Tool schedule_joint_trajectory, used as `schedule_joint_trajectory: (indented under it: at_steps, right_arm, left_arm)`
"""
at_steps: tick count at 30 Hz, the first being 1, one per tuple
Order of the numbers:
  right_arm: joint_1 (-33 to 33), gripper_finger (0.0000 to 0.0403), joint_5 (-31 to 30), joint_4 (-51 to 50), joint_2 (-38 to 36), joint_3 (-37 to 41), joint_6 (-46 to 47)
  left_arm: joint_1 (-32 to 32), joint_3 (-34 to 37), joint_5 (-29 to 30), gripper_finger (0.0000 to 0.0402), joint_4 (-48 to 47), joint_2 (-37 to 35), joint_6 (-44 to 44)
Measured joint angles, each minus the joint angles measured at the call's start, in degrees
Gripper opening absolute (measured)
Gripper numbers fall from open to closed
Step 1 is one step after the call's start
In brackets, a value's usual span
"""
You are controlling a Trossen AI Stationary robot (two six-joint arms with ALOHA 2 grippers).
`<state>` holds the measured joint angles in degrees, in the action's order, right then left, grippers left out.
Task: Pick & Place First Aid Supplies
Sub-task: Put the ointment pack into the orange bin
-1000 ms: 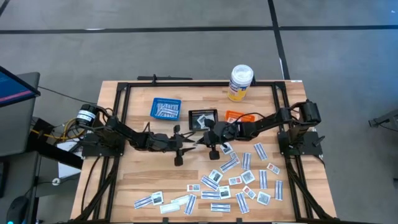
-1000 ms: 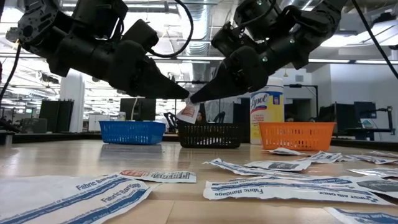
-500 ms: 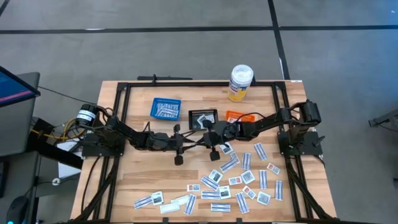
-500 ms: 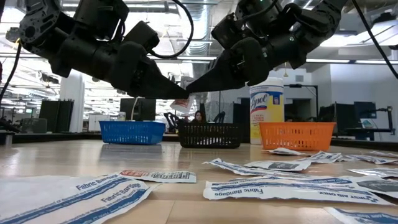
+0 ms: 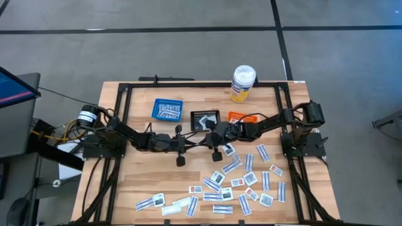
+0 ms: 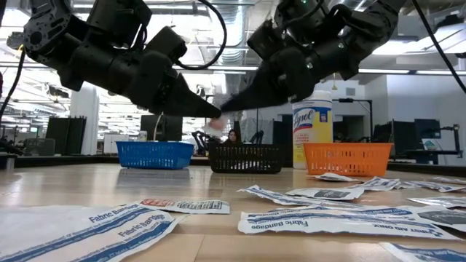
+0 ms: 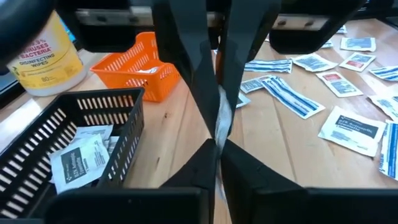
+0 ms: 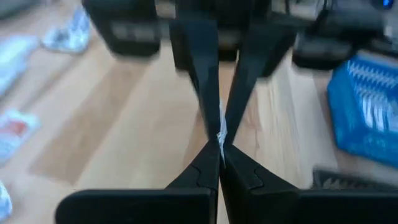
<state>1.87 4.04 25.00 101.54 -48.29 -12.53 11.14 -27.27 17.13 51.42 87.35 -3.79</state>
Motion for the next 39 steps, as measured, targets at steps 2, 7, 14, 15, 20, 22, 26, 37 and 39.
schedule_joint_trajectory:
  at_steps: [2,7,14,15,20,22,26,37,39]
  right_arm:
    - [0.0,0.0,-2.5,-1.7,0.2,0.2,0.0]
    - [-0.1,0.0001,-5.9,-3.3,0.2,0.2,0.1]
    - [-0.1,0.0001,-6.9,-3.8,-2.6,0.2,3.9]
    - [-0.1,0.0001,-7.7,-5.1,-3.8,0.2,4.8]
    - [0.0,0.0001,-6.6,-10.0,-8.5,0.1,5.5]
    - [0.4,0.0001,-3.2,-10.7,-8.9,0.1,5.5]
    - [1.8,0.0001,-0.7,-9.2,-7.1,0.1,2.3]
    - [2.5,0.0001,-0.9,-4.7,-1.8,-1.5,-1.4]
    - [2.5,0.0001,-0.9,-4.7,-1.8,-1.5,-1.4]
  left_arm:
    - [0.0,0.0,0.3,0.0024,-0.1,0.0,0.0]
    - [0.0,0.0,0.2,0.0013,0.0,0.0,0.0]
    - [0.0,0.0,0.3,0.001,-0.1,0.0,0.0]
    - [0.0,0.0,0.7,0.0013,-0.1,0.0,0.0]
    - [0.0,0.0,2.3,0.0024,-0.2,0.0,0.0]
    - [0.0,0.0,1.5,0.0032,-0.2,0.0,0.0]
    - [0.0,0.0,-2.7,0.0058,-0.2,0.0,0.2]
    - [0.0,0.0,-3.9,0.0125,-0.5,0.0,1.7]
    - [0.0,0.0,-3.9,0.0126,-0.5,0.0,1.7]
